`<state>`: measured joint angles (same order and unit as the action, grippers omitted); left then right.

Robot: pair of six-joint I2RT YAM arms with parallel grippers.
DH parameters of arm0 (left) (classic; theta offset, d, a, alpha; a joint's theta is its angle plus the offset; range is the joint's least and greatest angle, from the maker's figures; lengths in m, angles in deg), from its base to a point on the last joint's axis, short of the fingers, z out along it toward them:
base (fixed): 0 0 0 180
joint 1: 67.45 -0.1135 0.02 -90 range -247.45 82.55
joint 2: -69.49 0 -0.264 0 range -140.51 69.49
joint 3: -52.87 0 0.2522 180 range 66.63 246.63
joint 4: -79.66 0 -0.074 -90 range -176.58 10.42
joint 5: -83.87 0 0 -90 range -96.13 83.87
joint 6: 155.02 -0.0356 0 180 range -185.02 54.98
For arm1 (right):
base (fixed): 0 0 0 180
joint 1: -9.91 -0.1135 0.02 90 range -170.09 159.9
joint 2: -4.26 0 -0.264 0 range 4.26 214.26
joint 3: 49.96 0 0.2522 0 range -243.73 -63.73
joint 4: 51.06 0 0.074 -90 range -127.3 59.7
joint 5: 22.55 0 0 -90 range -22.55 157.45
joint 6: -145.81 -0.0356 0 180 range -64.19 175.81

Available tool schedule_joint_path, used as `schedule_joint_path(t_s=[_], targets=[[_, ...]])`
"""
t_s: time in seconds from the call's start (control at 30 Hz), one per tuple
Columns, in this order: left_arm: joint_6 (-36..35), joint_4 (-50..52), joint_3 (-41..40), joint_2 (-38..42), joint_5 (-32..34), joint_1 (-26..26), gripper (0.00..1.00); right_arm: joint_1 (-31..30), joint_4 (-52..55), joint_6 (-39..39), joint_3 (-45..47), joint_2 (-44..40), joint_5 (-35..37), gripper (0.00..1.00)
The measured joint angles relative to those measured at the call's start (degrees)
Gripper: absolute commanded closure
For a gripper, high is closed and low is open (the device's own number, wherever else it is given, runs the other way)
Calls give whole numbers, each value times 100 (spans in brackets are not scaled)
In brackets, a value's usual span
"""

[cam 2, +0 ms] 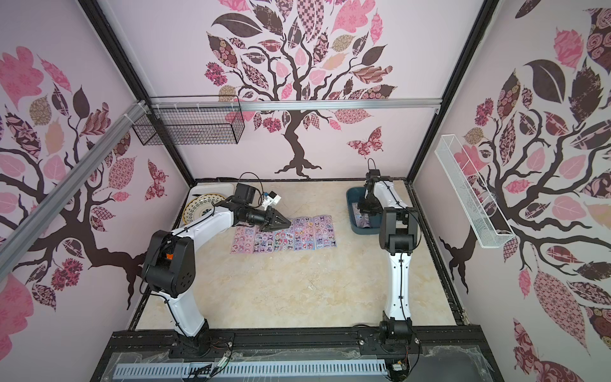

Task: Take the stickers out of the storage box
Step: Pick up the sticker from the storage box.

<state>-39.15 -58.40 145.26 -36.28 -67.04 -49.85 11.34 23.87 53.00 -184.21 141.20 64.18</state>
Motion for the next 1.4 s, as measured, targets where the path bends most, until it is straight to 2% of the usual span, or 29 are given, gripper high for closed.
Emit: schedule_joint_path(t_s=[0.53,0.9,0.97,1.1,1.2,1.4], targets=[[0,-2,0,11,26,0,75,66,-203,-219,490,-1172,-476,72],[28,-79,-79,20,46,0,73,61,-1523,-1091,2455,-2540,-2291,72],[63,-142,-111,20,48,0,63,22,-1770,-1237,2763,-2791,-2553,72],[234,-356,-280,90,63,0,60,-79,-2155,-1471,3307,-3230,-2909,72],[400,-564,-391,127,39,0,60,-297,-2559,-1714,3858,-3560,-3167,72],[573,-844,-472,146,39,0,60,-1154,-3606,-2306,4988,-3910,-3613,71]])
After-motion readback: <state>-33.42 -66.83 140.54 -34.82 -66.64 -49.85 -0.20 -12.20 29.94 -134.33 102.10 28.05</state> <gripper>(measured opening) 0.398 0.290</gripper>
